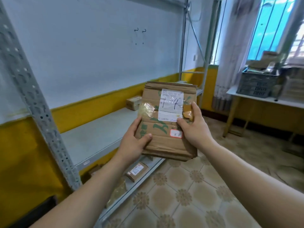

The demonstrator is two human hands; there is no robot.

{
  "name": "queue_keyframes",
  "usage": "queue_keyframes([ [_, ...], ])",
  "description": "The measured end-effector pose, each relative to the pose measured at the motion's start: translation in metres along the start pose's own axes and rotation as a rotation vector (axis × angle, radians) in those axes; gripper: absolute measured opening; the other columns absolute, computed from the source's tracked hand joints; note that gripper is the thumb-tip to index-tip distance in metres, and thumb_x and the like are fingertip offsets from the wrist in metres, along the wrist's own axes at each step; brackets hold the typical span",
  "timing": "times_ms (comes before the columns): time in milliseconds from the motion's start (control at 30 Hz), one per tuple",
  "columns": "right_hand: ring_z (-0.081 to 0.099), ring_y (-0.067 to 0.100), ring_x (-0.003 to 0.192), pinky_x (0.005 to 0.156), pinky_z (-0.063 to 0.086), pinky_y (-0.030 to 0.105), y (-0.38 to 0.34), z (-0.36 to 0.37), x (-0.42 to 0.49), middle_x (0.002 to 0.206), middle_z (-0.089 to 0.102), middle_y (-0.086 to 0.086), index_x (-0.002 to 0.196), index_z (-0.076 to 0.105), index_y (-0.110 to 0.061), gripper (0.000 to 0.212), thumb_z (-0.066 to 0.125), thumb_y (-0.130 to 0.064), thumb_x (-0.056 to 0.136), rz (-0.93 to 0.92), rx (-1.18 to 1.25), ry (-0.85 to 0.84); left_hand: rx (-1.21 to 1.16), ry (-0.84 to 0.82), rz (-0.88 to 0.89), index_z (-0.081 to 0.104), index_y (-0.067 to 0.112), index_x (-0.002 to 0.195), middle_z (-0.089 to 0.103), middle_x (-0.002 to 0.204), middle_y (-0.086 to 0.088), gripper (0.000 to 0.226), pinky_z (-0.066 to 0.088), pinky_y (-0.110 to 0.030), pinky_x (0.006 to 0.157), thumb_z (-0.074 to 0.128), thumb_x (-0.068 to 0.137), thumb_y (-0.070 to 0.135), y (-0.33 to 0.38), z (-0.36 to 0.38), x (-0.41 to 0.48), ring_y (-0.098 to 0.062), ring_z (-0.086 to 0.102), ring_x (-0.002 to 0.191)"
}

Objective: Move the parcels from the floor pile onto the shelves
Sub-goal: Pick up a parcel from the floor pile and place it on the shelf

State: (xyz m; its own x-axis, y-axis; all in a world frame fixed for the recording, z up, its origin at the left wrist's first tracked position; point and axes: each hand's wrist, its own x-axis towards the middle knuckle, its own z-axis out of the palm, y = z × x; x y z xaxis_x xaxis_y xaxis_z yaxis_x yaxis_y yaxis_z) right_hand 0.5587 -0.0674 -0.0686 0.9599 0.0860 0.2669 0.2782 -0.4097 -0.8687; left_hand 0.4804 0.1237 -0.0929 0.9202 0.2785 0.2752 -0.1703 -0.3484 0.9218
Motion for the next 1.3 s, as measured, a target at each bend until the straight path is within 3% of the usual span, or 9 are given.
queue_keyframes([
  [133, 0.045, 0.008, 0.105, 0.088, 0.035, 0.025, 0.03, -0.029, 0.038, 0.128, 0.05, -0.01, 0.155, 0.016, -0.036, 0.077, 0.063, -0.033, 0.094, 0.036, -0.006, 0.048, -0.011, -0.05, 0.018, 0.033, 0.035, 0.147, 0.049, 0.131, 0.007, 0.069, 0.048, -0.007, 0.081, 0.065, 0.09, 0.012, -0.003, 0.045, 0.037, -0.009, 0.056, 0.11],
  [267, 0.047, 0.009, 0.103, 0.085, 0.036, 0.025, 0.056, -0.032, 0.077, 0.12, 0.046, -0.012, 0.155, 0.016, -0.036, 0.077, 0.063, -0.032, 0.095, 0.077, 0.0, 0.067, 0.017, -0.073, 0.017, 0.033, 0.033, 0.147, 0.048, 0.13, 0.01, 0.068, 0.042, 0.002, 0.072, 0.065, 0.09, 0.013, -0.016, 0.071, 0.08, -0.007, 0.053, 0.109],
  [400, 0.051, 0.015, 0.115, 0.089, 0.039, 0.027, 0.081, -0.018, 0.128, 0.142, 0.049, -0.004, 0.156, 0.012, -0.036, 0.08, 0.063, -0.035, 0.094, 0.135, -0.028, 0.062, 0.018, -0.114, -0.017, 0.034, 0.035, 0.147, 0.049, 0.134, 0.007, 0.068, 0.047, -0.009, 0.08, 0.065, 0.091, 0.015, -0.042, 0.087, 0.135, -0.009, 0.055, 0.111],
  [567, 0.053, 0.022, 0.124, 0.098, 0.046, 0.036, 0.106, 0.014, 0.216, 0.147, 0.047, -0.001, 0.156, 0.01, -0.037, 0.082, 0.063, -0.038, 0.093, 0.177, -0.068, 0.041, 0.013, -0.134, -0.058, 0.035, 0.039, 0.145, 0.051, 0.135, 0.004, 0.067, 0.048, -0.038, 0.101, 0.066, 0.09, 0.017, -0.081, 0.098, 0.229, -0.016, 0.056, 0.115],
  [667, 0.055, 0.023, 0.12, 0.097, 0.049, 0.038, 0.114, 0.036, 0.269, 0.147, 0.047, 0.0, 0.155, 0.009, -0.038, 0.082, 0.062, -0.039, 0.093, 0.218, -0.087, 0.009, 0.03, -0.156, -0.103, 0.034, 0.037, 0.146, 0.048, 0.132, 0.006, 0.067, 0.046, -0.036, 0.102, 0.066, 0.09, 0.018, -0.1, 0.098, 0.285, -0.016, 0.054, 0.117],
  [800, 0.053, 0.016, 0.101, 0.082, 0.042, 0.03, 0.127, 0.063, 0.327, 0.142, 0.051, -0.001, 0.156, 0.01, -0.035, 0.08, 0.061, -0.037, 0.095, 0.232, -0.102, -0.043, 0.053, -0.181, -0.135, 0.035, 0.036, 0.145, 0.046, 0.132, 0.009, 0.065, 0.045, -0.03, 0.1, 0.066, 0.091, 0.02, -0.126, 0.095, 0.349, -0.013, 0.052, 0.116],
  [967, 0.055, 0.017, 0.098, 0.076, 0.045, 0.03, 0.148, 0.098, 0.386, 0.143, 0.051, 0.001, 0.156, 0.007, -0.035, 0.08, 0.06, -0.038, 0.095, 0.254, -0.115, -0.147, 0.043, -0.145, -0.24, 0.035, 0.038, 0.145, 0.046, 0.127, 0.009, 0.063, 0.045, -0.013, 0.074, 0.064, 0.092, 0.019, -0.158, 0.096, 0.399, -0.01, 0.052, 0.108],
  [1067, 0.056, 0.017, 0.098, 0.075, 0.046, 0.03, 0.163, 0.117, 0.423, 0.142, 0.051, 0.001, 0.156, 0.004, -0.034, 0.082, 0.059, -0.038, 0.096, 0.263, -0.12, -0.226, 0.054, -0.108, -0.309, 0.034, 0.036, 0.146, 0.045, 0.128, 0.01, 0.062, 0.042, -0.011, 0.067, 0.063, 0.093, 0.02, -0.176, 0.098, 0.428, -0.01, 0.051, 0.108],
  [1300, 0.056, 0.02, 0.105, 0.069, 0.049, 0.026, 0.207, 0.159, 0.516, 0.149, 0.044, 0.002, 0.156, 0.003, -0.033, 0.084, 0.059, -0.043, 0.094, 0.194, -0.186, -0.451, 0.122, 0.022, -0.443, 0.035, 0.038, 0.145, 0.043, 0.143, 0.005, 0.062, 0.043, -0.027, 0.091, 0.063, 0.092, 0.023, -0.214, 0.11, 0.491, -0.017, 0.049, 0.121],
])
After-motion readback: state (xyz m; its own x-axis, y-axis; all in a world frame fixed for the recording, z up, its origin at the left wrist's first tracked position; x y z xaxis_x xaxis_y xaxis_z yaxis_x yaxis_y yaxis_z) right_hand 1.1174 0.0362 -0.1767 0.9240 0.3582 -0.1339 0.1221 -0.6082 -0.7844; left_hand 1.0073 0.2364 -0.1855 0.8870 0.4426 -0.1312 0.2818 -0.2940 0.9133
